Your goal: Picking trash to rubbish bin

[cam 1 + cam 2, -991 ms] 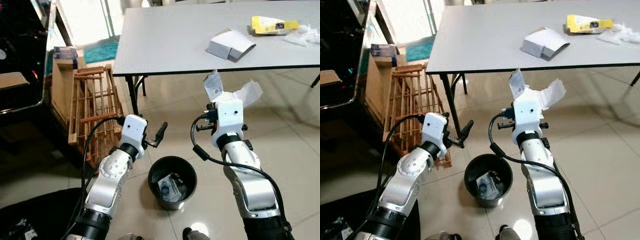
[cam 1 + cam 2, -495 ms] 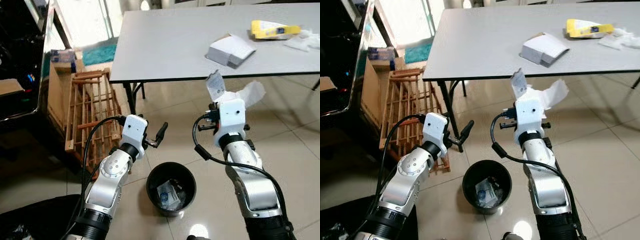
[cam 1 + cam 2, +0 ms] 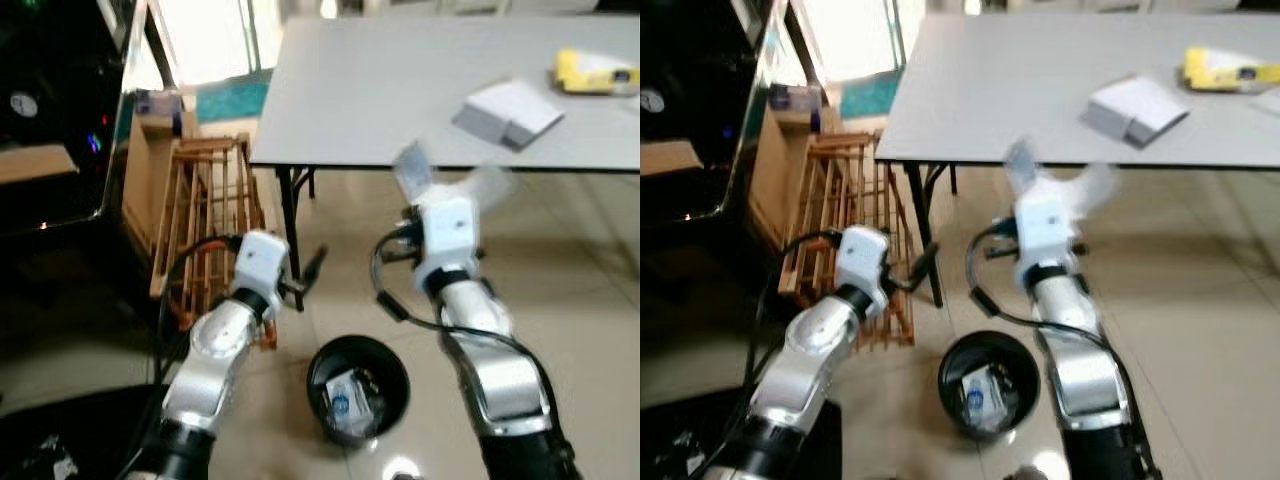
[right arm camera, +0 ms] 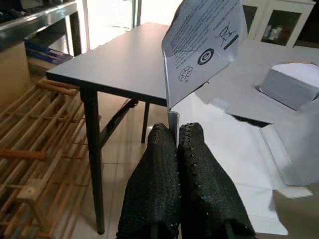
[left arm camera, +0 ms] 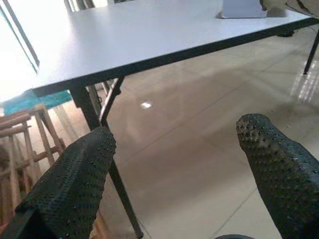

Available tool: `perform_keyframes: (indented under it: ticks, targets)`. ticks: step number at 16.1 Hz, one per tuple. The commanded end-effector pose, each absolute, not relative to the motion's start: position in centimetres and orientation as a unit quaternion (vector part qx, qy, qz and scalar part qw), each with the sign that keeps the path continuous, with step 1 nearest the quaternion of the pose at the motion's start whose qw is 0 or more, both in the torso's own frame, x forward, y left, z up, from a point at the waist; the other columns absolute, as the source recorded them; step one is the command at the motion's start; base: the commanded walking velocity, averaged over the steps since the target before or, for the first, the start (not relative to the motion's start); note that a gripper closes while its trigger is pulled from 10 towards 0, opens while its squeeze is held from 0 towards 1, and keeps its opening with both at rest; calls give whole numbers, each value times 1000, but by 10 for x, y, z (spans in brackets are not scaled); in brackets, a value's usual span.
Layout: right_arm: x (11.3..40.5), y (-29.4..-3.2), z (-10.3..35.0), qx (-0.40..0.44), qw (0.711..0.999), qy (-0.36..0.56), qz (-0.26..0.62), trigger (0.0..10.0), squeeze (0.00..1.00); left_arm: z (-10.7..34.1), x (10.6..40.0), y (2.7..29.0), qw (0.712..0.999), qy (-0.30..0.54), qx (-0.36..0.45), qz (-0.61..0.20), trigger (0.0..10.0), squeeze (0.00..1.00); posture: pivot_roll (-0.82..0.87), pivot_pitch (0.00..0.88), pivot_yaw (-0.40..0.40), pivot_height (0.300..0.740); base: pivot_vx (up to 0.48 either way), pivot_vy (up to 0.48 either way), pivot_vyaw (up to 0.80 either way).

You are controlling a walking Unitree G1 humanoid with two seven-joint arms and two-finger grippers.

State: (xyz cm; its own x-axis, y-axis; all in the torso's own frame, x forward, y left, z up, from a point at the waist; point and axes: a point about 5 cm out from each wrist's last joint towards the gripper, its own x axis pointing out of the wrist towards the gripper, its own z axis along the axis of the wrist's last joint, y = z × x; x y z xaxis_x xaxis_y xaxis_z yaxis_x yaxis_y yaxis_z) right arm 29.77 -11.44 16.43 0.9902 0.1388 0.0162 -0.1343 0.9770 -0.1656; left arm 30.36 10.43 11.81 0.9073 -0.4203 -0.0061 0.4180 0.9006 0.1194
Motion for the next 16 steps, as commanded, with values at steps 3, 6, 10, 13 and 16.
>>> perform_keyframes:
  ticks: [3, 6, 10, 13, 16]
  targets:
    - [291, -113, 153, -85, 993, 9, 78, 10000, 0, 114, 292, 102, 973, -2, 54, -225, 10000, 0, -37, 171, 56, 740, 0, 0, 0]
    - [289, -115, 142, -94, 991, 34, 86, 10000, 0, 109, 276, 106, 971, 16, 54, -232, 10000, 0, -19, 236, 54, 740, 0, 0, 0]
    - [291, -117, 126, -105, 988, 63, 92, 10000, 0, 108, 259, 119, 971, 35, 62, -227, 10000, 0, 40, 341, 58, 740, 0, 0, 0]
    - [297, -121, 112, -96, 988, 87, 84, 10000, 0, 111, 249, 125, 971, 41, 65, -226, 10000, 0, 74, 379, 69, 740, 0, 0, 0]
    - [303, -124, 108, -89, 988, 98, 77, 10000, 0, 114, 244, 126, 970, 44, 66, -229, 10000, 0, 90, 398, 76, 740, 0, 0, 0]
